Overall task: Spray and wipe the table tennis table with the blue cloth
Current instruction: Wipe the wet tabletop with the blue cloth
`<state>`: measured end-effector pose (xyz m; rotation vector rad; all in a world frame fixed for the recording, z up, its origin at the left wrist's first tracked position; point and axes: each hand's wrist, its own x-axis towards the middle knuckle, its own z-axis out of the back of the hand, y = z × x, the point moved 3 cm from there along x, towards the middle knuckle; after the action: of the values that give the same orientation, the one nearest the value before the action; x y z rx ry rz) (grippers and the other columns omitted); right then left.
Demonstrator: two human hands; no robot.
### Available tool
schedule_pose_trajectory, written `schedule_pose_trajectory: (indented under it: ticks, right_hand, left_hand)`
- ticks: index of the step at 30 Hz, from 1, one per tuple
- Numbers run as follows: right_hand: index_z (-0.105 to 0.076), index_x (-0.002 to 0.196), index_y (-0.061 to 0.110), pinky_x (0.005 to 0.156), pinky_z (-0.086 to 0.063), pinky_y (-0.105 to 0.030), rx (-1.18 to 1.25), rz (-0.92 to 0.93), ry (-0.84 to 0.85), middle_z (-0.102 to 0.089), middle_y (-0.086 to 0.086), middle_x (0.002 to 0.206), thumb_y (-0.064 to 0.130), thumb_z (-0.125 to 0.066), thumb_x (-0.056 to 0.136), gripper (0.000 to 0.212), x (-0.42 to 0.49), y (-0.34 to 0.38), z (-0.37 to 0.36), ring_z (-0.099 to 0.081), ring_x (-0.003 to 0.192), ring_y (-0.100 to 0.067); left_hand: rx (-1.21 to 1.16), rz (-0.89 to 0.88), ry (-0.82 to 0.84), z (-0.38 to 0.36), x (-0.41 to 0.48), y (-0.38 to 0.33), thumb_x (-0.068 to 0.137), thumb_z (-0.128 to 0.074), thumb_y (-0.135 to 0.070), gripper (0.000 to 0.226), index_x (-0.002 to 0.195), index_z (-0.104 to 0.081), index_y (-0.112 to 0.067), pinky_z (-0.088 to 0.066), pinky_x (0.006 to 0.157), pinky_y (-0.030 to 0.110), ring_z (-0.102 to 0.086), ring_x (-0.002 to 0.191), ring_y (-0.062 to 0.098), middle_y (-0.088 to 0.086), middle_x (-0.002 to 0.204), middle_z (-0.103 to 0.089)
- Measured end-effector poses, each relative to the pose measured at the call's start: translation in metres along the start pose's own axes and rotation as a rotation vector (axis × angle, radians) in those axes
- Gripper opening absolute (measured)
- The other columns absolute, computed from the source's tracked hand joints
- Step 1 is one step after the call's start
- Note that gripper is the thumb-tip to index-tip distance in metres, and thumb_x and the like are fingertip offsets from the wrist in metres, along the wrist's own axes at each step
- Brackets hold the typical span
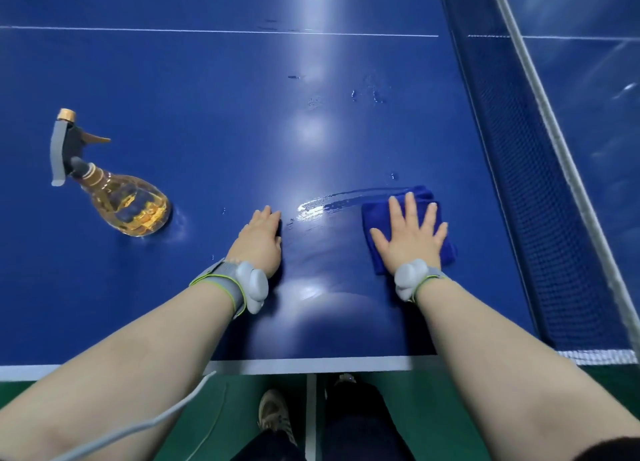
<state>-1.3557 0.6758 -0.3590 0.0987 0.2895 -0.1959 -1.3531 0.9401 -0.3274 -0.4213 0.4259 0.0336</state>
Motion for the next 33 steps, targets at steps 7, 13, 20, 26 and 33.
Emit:
schedule_pose_trajectory:
  ticks: [7,13,20,26,33]
  right_hand:
    - [-0.008,0.157,0.027,0.117,-0.003,-0.061,0.088,-0.295,-0.029,0.003,0.000,0.165,0.060,-0.034,0.095,0.075,0.029,-0.106,0.020,0.005,0.148,-0.041]
    - [-0.004,0.157,0.021,0.116,0.001,-0.064,0.095,-0.312,-0.015,0.007,-0.006,0.164,0.058,-0.031,0.097,0.076,0.059,-0.080,0.026,0.009,0.147,-0.045]
    - [-0.001,0.157,0.022,0.114,0.003,-0.064,-0.020,0.138,-0.002,0.010,-0.007,0.164,0.059,-0.034,0.095,0.079,0.061,0.024,0.020,0.010,0.146,-0.047]
    - [-0.002,0.157,0.027,0.112,0.013,-0.063,-0.168,0.671,0.086,0.012,-0.002,0.164,0.061,-0.034,0.095,0.078,0.020,0.109,0.000,0.018,0.146,-0.043]
    - [-0.006,0.156,0.035,0.115,0.007,-0.061,-0.087,0.488,0.060,0.009,0.005,0.164,0.064,-0.039,0.091,0.077,0.064,0.068,0.016,0.013,0.148,-0.038]
  left_hand:
    - [0.080,0.075,-0.028,0.006,0.026,-0.024,0.098,-0.035,-0.009,0.047,0.145,-0.027,-0.008,-0.015,0.117,0.038,-0.007,0.147,0.026,0.011,0.159,-0.009]
    - [0.099,0.146,-0.006,0.010,0.034,-0.027,0.093,-0.033,-0.002,0.050,0.143,-0.031,-0.009,-0.023,0.111,0.036,-0.020,0.143,0.027,0.008,0.157,-0.016]
    - [0.121,0.190,0.004,0.014,0.035,-0.028,0.091,-0.030,0.003,0.061,0.149,-0.024,-0.016,-0.023,0.113,0.035,-0.020,0.144,0.024,0.004,0.160,-0.009]
    - [0.103,0.228,0.014,0.014,0.036,-0.028,0.089,-0.026,0.003,0.062,0.147,-0.026,-0.019,-0.024,0.114,0.037,-0.022,0.144,0.024,0.002,0.160,-0.012]
    - [0.196,0.326,0.011,0.022,0.037,-0.028,0.087,-0.023,0.001,0.065,0.147,-0.025,-0.024,-0.037,0.101,0.041,-0.033,0.135,0.035,0.002,0.152,-0.033]
